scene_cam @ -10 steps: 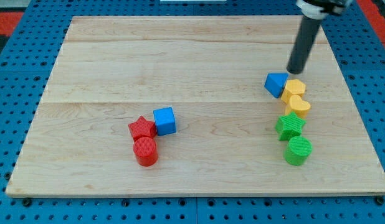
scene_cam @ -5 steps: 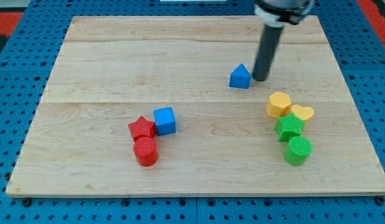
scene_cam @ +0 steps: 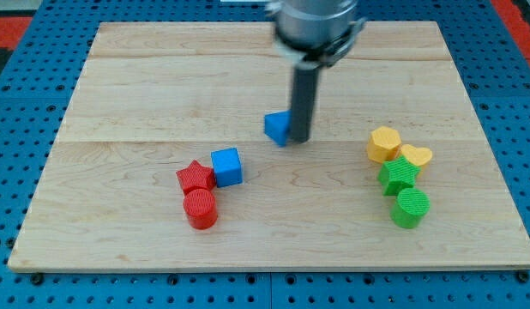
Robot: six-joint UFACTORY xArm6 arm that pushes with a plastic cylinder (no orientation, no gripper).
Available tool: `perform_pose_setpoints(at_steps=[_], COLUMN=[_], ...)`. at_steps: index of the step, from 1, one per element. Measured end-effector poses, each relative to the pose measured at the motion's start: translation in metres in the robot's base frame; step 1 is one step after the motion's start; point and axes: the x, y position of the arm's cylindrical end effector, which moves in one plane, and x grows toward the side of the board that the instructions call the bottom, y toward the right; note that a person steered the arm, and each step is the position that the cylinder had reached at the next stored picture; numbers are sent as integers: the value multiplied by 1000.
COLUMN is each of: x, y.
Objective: Move the blue triangle to the group of blocks
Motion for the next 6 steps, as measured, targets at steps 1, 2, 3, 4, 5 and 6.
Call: perform_pose_setpoints(at_steps=[1, 2, 3, 4, 5, 6], x=[14, -11, -32, -31, 26, 100], y=[46, 54, 23, -22, -23, 39])
